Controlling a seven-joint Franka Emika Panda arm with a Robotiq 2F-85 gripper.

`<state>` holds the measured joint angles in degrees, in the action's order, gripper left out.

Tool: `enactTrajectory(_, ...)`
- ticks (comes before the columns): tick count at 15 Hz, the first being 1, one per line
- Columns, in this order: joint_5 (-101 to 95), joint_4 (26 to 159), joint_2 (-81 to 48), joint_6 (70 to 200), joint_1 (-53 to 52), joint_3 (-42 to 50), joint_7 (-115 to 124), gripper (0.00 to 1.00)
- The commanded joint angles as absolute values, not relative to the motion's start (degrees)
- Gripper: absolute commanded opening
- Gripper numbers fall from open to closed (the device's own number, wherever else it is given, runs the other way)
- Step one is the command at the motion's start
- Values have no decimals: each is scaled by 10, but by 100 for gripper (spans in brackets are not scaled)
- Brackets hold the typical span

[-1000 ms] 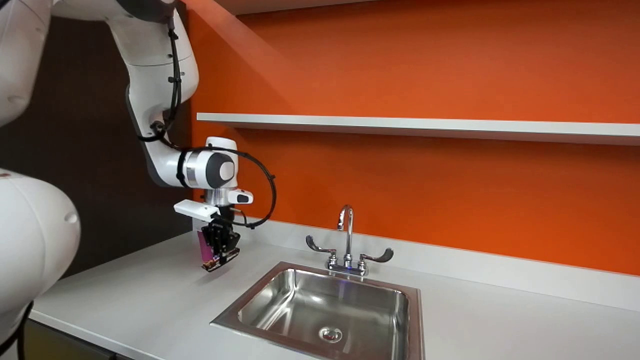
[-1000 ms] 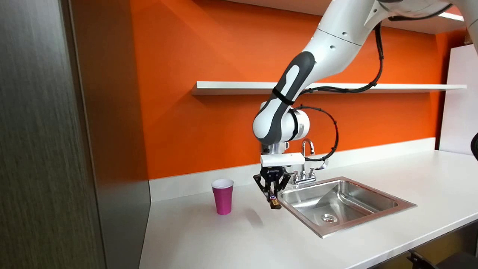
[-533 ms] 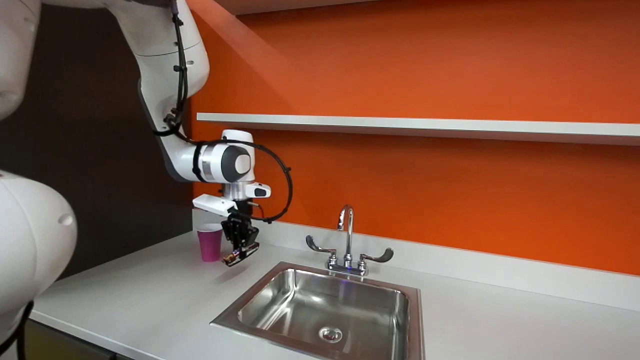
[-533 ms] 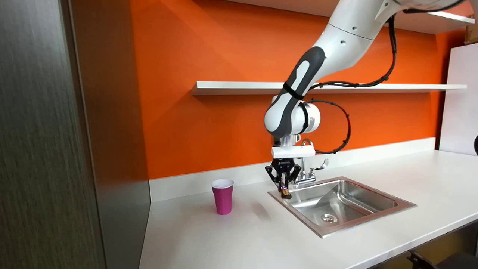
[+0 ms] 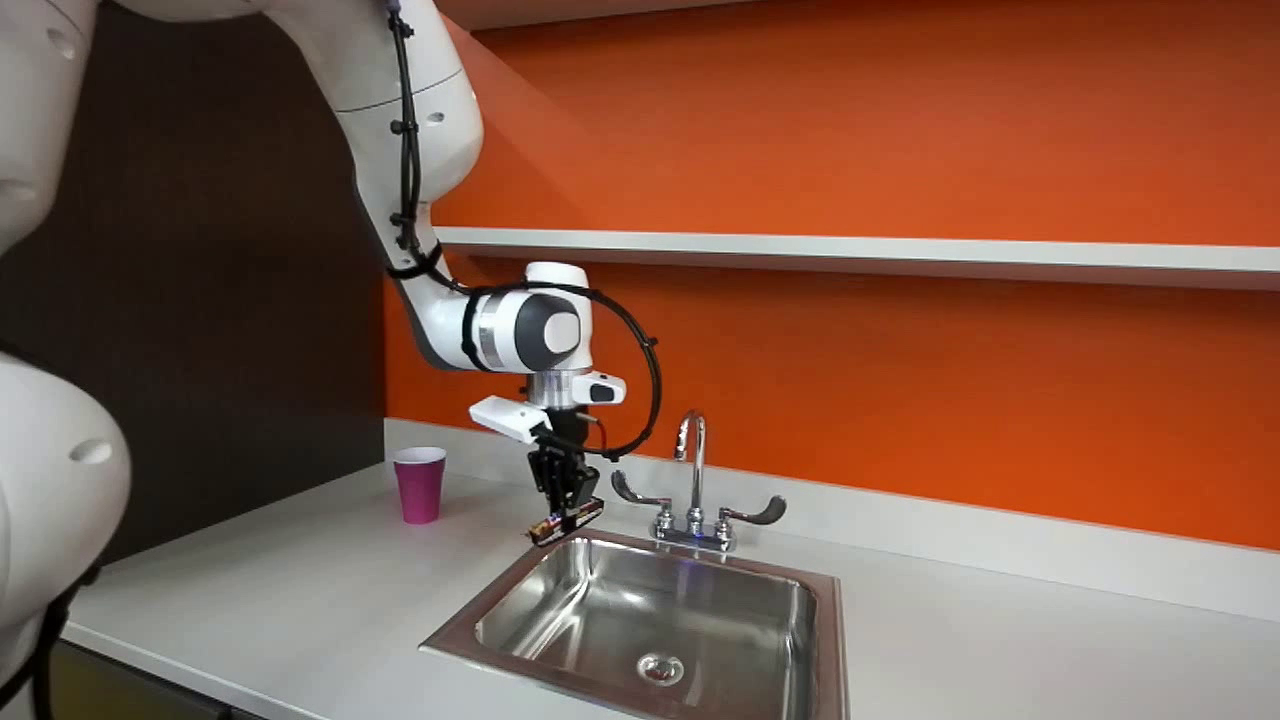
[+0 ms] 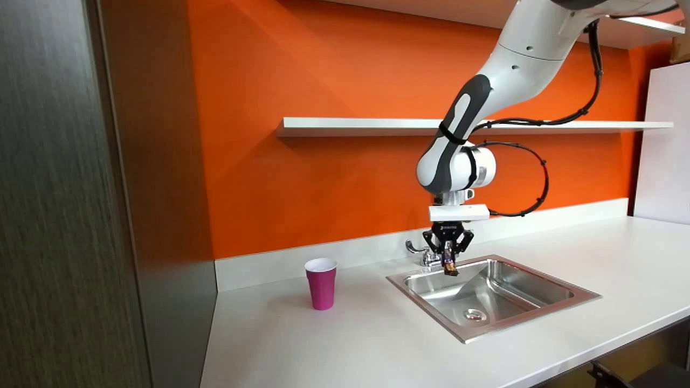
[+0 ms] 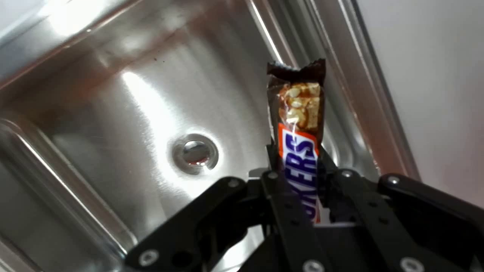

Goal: Place the brown packet in the sink.

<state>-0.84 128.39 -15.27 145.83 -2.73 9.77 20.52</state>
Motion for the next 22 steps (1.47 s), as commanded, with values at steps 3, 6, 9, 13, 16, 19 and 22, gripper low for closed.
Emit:
enactTrajectory(3, -12, 1245, -199, 1462, 4, 103, 211, 6)
enactTrajectory(6, -6, 1225, -239, 1476, 10, 102, 208, 6)
enactTrajectory(9, 1, 1203, -287, 1498, 11, 103, 207, 6)
enactTrajectory(13, 10, 1173, -345, 1522, 12, 105, 204, 6)
enactTrajectory(16, 18, 1151, -381, 1534, 15, 105, 200, 6)
enactTrajectory(19, 31, 1134, -411, 1537, 21, 101, 196, 6)
enactTrajectory(22, 41, 1121, -433, 1538, 25, 102, 194, 6)
